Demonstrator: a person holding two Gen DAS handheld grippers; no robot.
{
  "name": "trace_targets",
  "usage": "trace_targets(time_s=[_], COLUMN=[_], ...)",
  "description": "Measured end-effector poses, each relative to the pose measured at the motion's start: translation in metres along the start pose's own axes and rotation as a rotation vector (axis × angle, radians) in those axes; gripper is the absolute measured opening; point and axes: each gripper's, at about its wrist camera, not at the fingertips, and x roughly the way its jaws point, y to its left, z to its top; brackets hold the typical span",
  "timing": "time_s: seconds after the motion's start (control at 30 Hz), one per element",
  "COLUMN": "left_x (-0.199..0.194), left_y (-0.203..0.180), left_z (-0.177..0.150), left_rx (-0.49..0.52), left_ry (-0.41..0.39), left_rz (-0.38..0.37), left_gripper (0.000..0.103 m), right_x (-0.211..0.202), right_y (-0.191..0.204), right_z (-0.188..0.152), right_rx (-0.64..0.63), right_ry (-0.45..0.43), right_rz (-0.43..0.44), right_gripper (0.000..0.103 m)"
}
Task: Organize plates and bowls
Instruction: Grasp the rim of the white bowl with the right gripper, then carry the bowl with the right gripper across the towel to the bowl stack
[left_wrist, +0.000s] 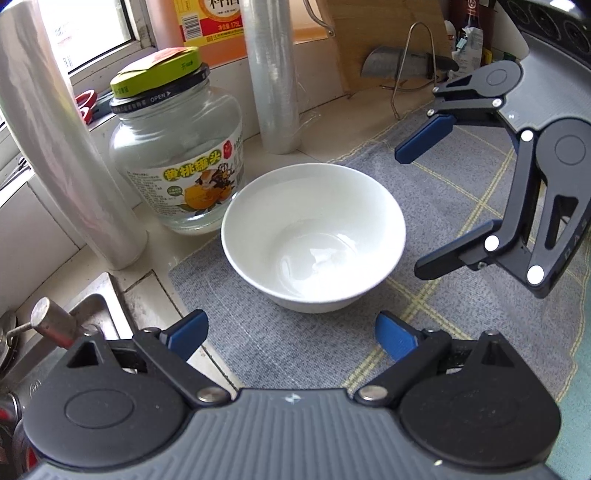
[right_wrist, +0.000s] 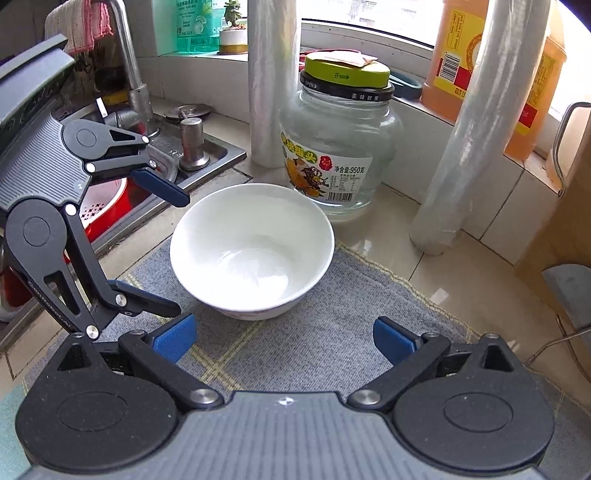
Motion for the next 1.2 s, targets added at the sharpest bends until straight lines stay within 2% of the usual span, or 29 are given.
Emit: trace_targets(time_s=[0.2,0.37,0.73,0.9,1.03,1.2], left_x=[0.009,0.012,0.015,0.013,0.01,0.009], left_y=[-0.002,-0.007,-0.006,-0.007,-0.008,-0.009], left_z=[0.009,0.014,0.012,0.012,0.014,0.015], left_rx=[0.011,0.052,0.071,0.084,0.094,0.115], left_ry=[-0.02,-0.03,-0.035,-0.037,-0.034,-0.031], left_rz=[-0.01,-0.022,-0.036,-0.032,-0.026,-0.035], left_gripper=[0.096,0.095,0.094,0.094,0.093,0.09], right_x=[0.003,0.013,0.034,0.038,0.041,0.041], right_y=[-0.01,-0.012,-0.02,-0.02,-0.018,-0.017], right_z=[0.013,0.027,0.038,0.041,0.043,0.043], right_rx=[0.048,0.079,0.147,0.154,0.153,0.156], right_ry=[-0.025,-0.034,-0.01,-0.006,0.004,0.008], right_rz=[0.068,0.098,0.087,0.088,0.087,0.084], right_gripper=[0.099,0.091,0.078,0.077,0.07,0.069])
